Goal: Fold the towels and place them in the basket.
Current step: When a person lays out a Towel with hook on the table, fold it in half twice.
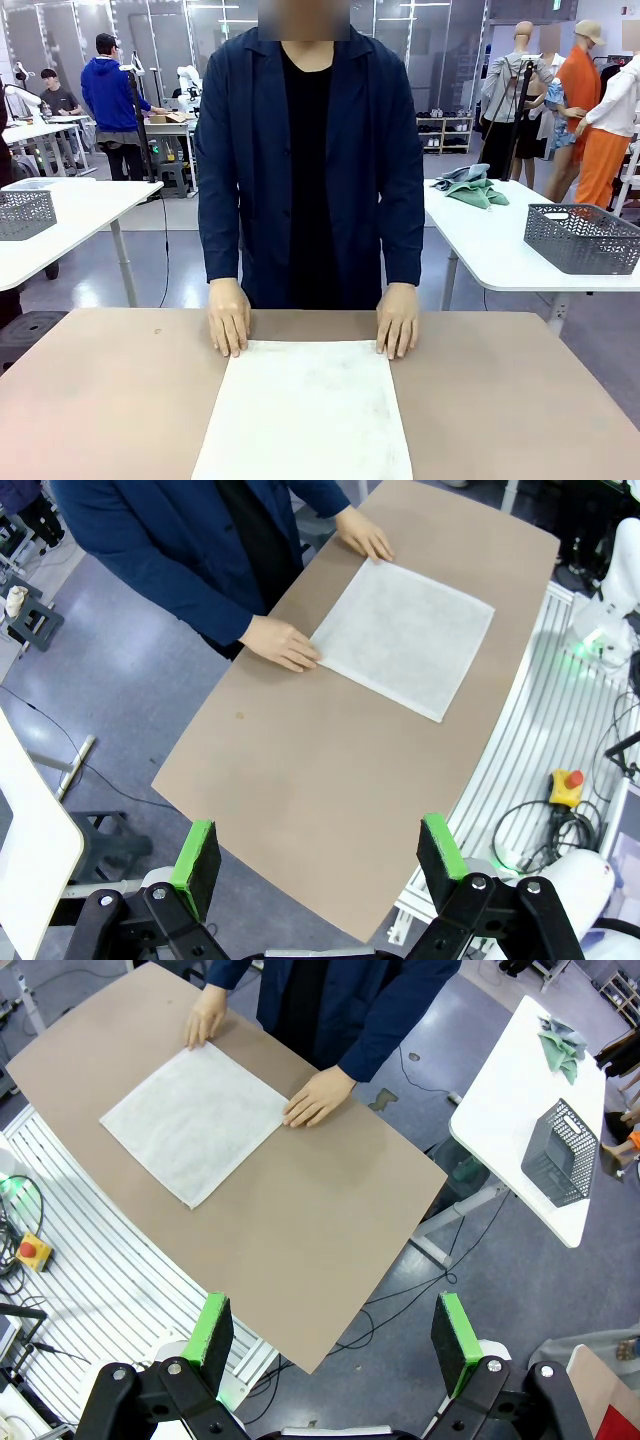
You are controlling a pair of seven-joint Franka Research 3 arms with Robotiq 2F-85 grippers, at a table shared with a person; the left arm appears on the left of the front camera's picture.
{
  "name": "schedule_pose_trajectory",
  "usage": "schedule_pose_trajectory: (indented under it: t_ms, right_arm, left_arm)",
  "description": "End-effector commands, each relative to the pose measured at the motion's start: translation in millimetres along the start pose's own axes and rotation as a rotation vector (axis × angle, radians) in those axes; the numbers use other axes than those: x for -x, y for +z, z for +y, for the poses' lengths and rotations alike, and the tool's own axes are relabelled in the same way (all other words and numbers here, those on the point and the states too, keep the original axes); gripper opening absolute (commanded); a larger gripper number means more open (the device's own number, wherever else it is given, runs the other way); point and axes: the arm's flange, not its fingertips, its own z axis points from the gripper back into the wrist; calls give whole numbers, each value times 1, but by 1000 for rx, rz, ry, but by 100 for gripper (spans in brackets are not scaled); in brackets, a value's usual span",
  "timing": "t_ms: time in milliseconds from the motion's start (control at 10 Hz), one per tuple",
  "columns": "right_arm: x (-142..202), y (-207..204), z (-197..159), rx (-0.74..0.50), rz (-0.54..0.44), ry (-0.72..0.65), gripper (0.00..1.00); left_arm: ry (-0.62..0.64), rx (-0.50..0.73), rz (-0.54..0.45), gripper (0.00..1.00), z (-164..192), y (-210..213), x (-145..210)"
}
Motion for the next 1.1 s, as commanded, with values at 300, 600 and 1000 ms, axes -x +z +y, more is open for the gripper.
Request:
schedule_pose_trajectory:
  t_ms: [300, 600, 1000]
  right_arm:
    - [3, 6, 2, 5, -10, 2, 100]
    - [3, 6, 2, 5, -10, 2, 100]
    - [-4, -4, 4, -18, 0, 31, 100]
  left_arm:
    - [-7, 6, -7, 100, -1, 0, 0]
    - [-7, 6, -7, 100, -1, 0, 0]
    - [-18, 2, -1, 100, -2, -4, -4]
